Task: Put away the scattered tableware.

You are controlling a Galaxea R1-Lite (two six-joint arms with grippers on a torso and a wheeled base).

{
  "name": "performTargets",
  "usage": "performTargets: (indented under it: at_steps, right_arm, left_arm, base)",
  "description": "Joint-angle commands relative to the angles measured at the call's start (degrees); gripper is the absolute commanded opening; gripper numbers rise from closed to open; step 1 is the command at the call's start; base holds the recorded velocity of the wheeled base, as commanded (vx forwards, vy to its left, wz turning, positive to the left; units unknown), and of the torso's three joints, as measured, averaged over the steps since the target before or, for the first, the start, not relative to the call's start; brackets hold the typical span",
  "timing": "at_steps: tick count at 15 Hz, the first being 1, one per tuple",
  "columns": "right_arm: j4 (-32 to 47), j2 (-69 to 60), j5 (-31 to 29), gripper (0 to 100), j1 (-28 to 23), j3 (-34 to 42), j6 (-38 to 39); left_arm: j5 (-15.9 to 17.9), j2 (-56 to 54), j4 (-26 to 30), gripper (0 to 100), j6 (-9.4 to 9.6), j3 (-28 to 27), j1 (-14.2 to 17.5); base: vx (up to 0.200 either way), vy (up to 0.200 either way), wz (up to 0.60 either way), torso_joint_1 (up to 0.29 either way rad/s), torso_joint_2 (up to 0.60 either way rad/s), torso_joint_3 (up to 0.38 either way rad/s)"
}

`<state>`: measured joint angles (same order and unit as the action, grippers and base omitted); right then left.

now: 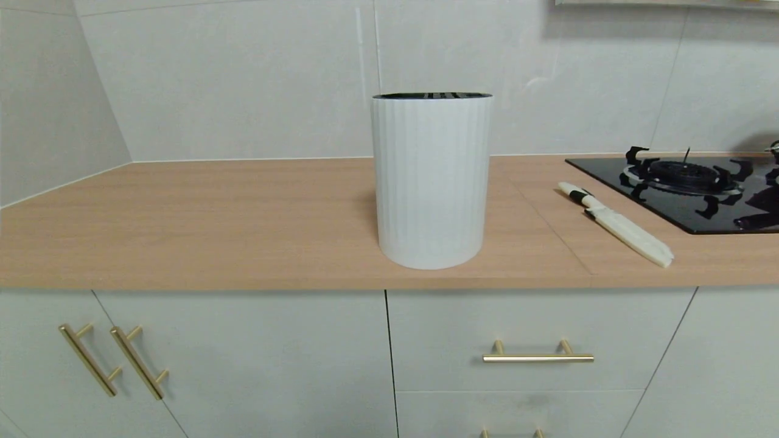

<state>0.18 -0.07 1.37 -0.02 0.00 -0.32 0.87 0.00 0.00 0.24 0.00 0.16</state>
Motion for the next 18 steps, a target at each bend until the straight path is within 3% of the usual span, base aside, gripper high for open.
performTargets:
  at_steps: [1, 18]
  right_arm:
    - [0.0, 0.1, 0.0, 100, -0.1, 0.0, 0.0]
    - [0.0, 0.1, 0.0, 100, 0.0, 0.0, 0.0]
  left_arm:
    - [0.0, 0.0, 0.0, 100, 0.02, 0.0, 0.0]
    - [0.0, 0.0, 0.0, 100, 0.02, 0.0, 0.0]
  base:
    - [0.000, 0.000, 0.00, 0.149, -0.52, -0.290]
    - [0.000, 0.000, 0.00, 0.205, -0.49, -0.280]
